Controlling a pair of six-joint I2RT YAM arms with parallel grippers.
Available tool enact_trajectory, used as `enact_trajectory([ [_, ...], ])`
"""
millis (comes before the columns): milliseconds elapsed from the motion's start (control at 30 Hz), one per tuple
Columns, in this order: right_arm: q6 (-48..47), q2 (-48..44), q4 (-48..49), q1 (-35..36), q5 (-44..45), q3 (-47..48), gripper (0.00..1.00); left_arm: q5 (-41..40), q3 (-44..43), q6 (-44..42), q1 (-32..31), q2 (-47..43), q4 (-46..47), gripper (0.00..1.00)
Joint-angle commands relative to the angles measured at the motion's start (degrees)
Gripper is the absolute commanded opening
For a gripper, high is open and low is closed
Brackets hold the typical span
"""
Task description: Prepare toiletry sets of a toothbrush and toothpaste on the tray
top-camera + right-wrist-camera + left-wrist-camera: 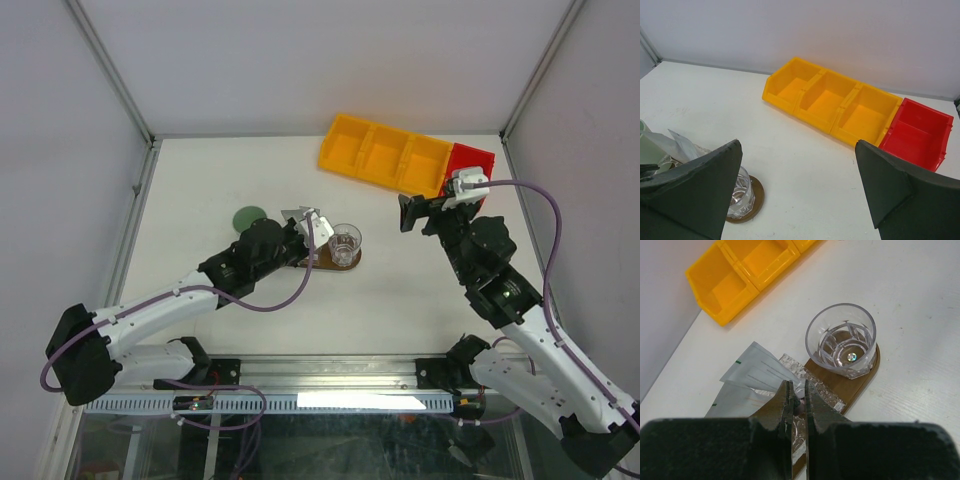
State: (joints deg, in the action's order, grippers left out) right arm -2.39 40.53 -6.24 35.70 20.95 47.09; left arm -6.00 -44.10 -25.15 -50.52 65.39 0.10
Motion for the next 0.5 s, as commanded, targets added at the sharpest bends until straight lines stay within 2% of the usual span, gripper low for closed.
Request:
enact_trajectory([
  [0, 0.91, -1.22, 2.8, -0.33, -0.6, 0.37, 1.0, 0.1, 0.29, -0.4, 0.45, -0.04, 3.42, 0.03],
  [233, 0.98, -1.42, 2.63, -0.43, -0.63, 0.28, 0.99, 0.04, 0.56, -0.74, 0.51, -0.27, 3.12, 0.05],
  [467, 1.13, -1.68, 2.46, -0.45, -0.65, 0.11, 1.0, 0.86, 0.45, -0.9, 0.51, -0.6, 2.33, 0.11],
])
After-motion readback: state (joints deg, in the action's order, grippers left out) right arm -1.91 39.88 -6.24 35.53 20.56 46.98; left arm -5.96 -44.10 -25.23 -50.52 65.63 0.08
